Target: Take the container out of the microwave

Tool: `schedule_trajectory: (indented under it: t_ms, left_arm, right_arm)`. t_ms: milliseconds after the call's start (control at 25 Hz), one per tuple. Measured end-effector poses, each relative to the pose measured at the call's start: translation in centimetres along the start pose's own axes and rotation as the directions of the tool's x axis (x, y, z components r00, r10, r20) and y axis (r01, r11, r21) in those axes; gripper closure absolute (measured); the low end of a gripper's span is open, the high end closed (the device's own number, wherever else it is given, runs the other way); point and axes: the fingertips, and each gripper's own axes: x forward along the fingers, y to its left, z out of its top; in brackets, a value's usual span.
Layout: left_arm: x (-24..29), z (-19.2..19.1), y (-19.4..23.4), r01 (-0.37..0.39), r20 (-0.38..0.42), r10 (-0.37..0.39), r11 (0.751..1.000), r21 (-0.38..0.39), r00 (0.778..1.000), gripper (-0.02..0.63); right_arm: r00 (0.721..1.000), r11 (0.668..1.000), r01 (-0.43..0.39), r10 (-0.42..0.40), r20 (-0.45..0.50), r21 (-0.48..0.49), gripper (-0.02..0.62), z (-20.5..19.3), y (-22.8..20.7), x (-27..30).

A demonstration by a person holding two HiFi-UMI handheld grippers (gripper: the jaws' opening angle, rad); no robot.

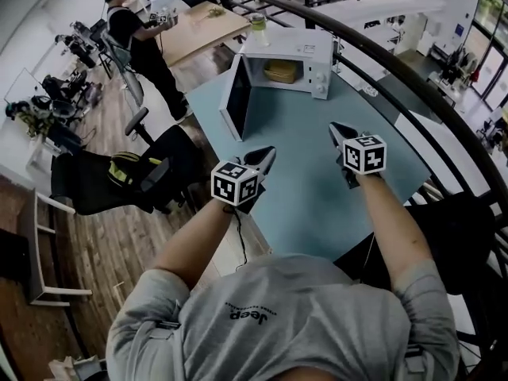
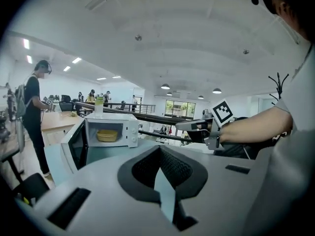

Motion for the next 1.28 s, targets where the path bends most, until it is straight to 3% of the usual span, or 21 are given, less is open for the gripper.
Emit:
schedule_trajectory:
  t_ms: [200,480,560,720,880,960,1000,1080,1160,1280]
  left_arm:
    - [6.8,0.1,6.0,0.017,-0.031,-0.016,0.998,0.06,0.999,0.588]
    - [20.8,-0.1,13.7,0.097,-0.075,-0.088,0.988,0.124,0.993,0.588]
    - [24.3,-0.3,16.7,0.068,-0.098,-0.054,0.987,0.147,0.994,0.588]
    - [30.1,-0.5,23.2,-0.049,-0.12,0.063,0.992,0.118,0.991,0.588]
    - [34.3,-0.7,28.8,-0.16,-0.149,0.186,0.972,0.174,0.971,0.588]
    - [36.2,-0.6,30.9,-0.19,-0.161,0.241,0.942,0.277,0.957,0.584]
    - [37.2,-0.6,31.7,-0.194,-0.163,0.267,0.912,0.362,0.95,0.584]
    - [39.1,-0.8,32.9,-0.174,-0.168,0.309,0.822,0.543,0.936,0.573]
    - [40.8,-1.1,34.1,-0.135,-0.179,0.336,0.729,0.671,0.925,0.521]
    - [42.7,-2.1,35.7,-0.046,-0.252,0.366,0.64,0.767,0.896,0.452]
  right_arm:
    - [0.999,1.0,0.024,-0.024,-0.043,-0.011,0.577,-0.9,-2.7,4.6]
    - [0.98,0.987,0.158,-0.156,-0.126,0.007,0.577,-2.4,-8.2,12.1]
    - [0.974,0.98,0.194,-0.188,-0.126,0.034,0.577,-2.4,-9.4,13.6]
    - [0.966,0.972,0.228,-0.218,-0.141,0.056,0.577,-2.7,-11.0,15.8]
    - [0.961,0.97,0.234,-0.22,-0.17,0.066,0.577,-3.8,-12.2,17.2]
    - [0.955,0.969,0.241,-0.226,-0.191,0.059,0.577,-4.4,-13.0,17.6]
    - [0.952,0.968,0.246,-0.23,-0.201,0.057,0.577,-4.8,-13.4,17.8]
    - [0.947,0.964,0.257,-0.238,-0.215,0.064,0.577,-5.6,-14.3,18.0]
    - [0.944,0.96,0.268,-0.246,-0.222,0.078,0.577,-6.3,-15.2,18.2]
    - [0.939,0.956,0.279,-0.251,-0.237,0.093,0.577,-7.4,-16.3,18.7]
